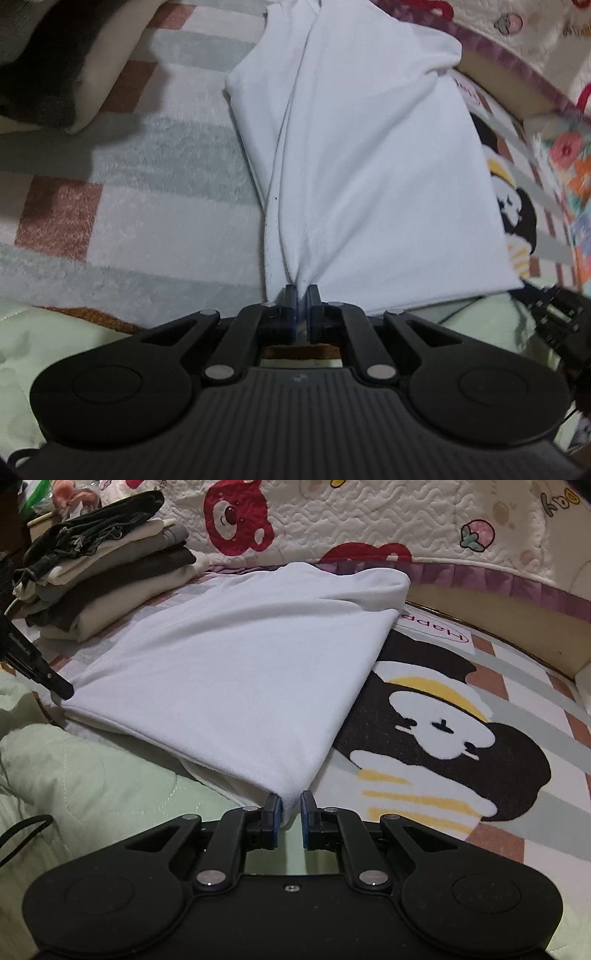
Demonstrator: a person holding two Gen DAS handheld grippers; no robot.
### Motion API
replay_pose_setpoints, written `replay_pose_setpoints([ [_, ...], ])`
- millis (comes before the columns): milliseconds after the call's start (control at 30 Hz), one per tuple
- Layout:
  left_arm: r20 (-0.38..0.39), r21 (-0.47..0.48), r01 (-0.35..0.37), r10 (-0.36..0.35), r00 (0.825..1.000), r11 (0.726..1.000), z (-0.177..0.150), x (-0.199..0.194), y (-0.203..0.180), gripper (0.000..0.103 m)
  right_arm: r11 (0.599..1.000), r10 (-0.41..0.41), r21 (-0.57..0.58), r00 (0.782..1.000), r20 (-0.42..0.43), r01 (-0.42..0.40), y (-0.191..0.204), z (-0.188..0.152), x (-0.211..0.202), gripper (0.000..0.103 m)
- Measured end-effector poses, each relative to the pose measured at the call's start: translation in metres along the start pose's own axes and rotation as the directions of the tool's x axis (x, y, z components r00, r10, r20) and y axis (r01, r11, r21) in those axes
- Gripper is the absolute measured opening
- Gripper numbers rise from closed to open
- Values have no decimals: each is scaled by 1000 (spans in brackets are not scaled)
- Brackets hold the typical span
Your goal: Fold clothes
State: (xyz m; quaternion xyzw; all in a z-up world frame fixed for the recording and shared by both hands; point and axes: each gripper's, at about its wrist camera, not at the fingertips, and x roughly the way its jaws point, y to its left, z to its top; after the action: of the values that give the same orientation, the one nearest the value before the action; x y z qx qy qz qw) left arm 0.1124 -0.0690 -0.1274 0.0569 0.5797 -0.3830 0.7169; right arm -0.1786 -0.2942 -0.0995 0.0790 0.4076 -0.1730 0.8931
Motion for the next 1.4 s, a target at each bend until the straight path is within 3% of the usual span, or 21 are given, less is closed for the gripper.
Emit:
replay_pose_setpoints([
  [67, -4, 28, -24, 24, 1000, 999, 1, -2, -1, 5, 1000, -2, -2, 1000, -27, 2, 0, -1, -1, 10],
  [133, 8, 148, -84, 84, 996, 985, 0, -6, -11, 14, 1000, -27, 5, 996, -80, 27, -5, 0, -4, 3],
  [200, 16, 289, -196, 199, 980, 937, -1, -11, -23, 33, 999, -31, 22, 995, -93, 33, -15, 9, 1, 3],
  [300, 25, 306, -167, 167, 986, 937, 14, -31, -27, 36, 998, 15, 54, 999, -43, -12, -35, 34, 22, 12],
  [367, 81, 292, -140, 121, 989, 946, 40, -43, -36, 41, 996, 44, 73, 999, -8, -43, -49, 50, 36, 13],
  [433, 178, 333, -146, 90, 980, 932, 71, -48, -55, 46, 993, 73, 92, 997, 27, -75, -62, 66, 51, 17],
  [500, 265, 407, -169, 61, 962, 898, 109, -42, -78, 53, 988, 101, 110, 993, 62, -107, -75, 82, 65, 23],
  [567, 286, 460, -199, 68, 956, 866, 147, -22, -93, 56, 982, 128, 126, 987, 98, -140, -89, 99, 79, 32],
  [633, 282, 482, -255, 126, 951, 838, 184, 8, -104, 56, 975, 153, 140, 979, 133, -172, -102, 115, 94, 34],
  [700, 267, 463, -300, 191, 945, 834, 221, 45, -108, 56, 983, 144, 99, 982, 124, -156, -101, 126, 114, 34],
  [767, 259, 444, -284, 181, 949, 850, 251, 80, -106, 56, 988, 134, 57, 984, 115, -141, -101, 137, 134, 34],
  [867, 313, 473, -358, 226, 923, 805, 271, 123, -114, 56, 993, 118, -6, 988, 103, -118, -100, 154, 165, 37],
  [967, 345, 476, -359, 205, 916, 803, 289, 145, -120, 56, 993, 119, -41, 987, 107, -115, -101, 170, 181, 37],
  [1067, 395, 481, -385, 197, 897, 788, 306, 162, -126, 57, 994, 108, -9, 986, 130, -107, -115, 182, 194, 39],
  [1233, 441, 400, -386, 195, 876, 831, 334, 178, -115, 67, 993, 102, 38, 983, 155, -110, -126, 194, 209, 40],
  [1300, 439, 388, -354, 167, 883, 851, 341, 182, -109, 68, 994, 95, 40, 982, 163, -103, -126, 197, 213, 41],
  [1400, 361, 453, -206, 33, 932, 867, 348, 181, -109, 68, 995, 93, 27, 982, 164, -99, -125, 198, 215, 41],
])
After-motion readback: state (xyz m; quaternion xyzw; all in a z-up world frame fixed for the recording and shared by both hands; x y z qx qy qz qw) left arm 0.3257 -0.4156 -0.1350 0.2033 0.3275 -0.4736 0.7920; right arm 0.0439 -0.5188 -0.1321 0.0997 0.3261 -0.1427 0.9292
